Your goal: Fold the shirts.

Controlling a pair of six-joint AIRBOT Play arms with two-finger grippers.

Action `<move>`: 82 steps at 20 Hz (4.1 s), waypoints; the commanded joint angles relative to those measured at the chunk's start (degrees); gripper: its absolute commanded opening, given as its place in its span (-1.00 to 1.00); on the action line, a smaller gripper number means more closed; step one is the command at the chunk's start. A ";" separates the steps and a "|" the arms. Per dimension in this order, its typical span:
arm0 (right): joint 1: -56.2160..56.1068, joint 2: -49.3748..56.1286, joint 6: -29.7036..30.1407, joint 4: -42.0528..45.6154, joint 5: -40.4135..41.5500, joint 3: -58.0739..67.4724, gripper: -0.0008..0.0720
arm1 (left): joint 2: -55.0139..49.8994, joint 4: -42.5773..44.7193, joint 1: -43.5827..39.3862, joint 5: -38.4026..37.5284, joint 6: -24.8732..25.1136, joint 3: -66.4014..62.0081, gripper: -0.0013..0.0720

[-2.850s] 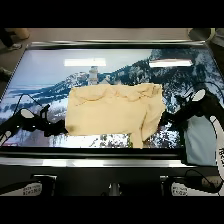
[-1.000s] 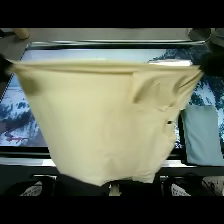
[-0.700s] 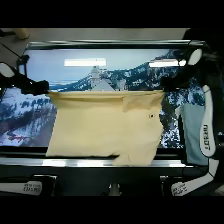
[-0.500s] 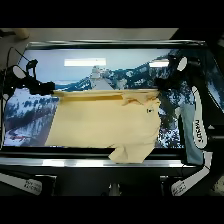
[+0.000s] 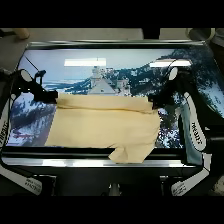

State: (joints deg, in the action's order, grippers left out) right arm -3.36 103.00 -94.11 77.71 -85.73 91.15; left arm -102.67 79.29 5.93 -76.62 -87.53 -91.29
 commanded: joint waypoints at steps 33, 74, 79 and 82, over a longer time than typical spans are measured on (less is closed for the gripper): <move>8.17 -40.61 4.98 -6.78 2.49 -47.36 0.30 | 24.98 -7.56 13.51 5.14 8.57 49.83 -0.90; 11.21 -9.20 10.14 -17.53 19.34 -15.34 0.98 | -5.44 -17.18 1.92 5.35 -2.49 -7.04 1.00; 11.96 -6.97 10.14 -11.58 12.28 -15.47 0.98 | -1.38 -17.25 3.28 0.94 -2.47 -7.26 1.00; 9.92 -3.28 10.14 -14.67 14.64 -15.47 0.98 | 1.55 -17.40 2.19 0.90 -2.45 -7.26 1.00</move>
State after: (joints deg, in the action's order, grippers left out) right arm 7.70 97.01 -84.31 64.16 -70.65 75.55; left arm -103.42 62.00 8.64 -74.65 -89.97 -98.35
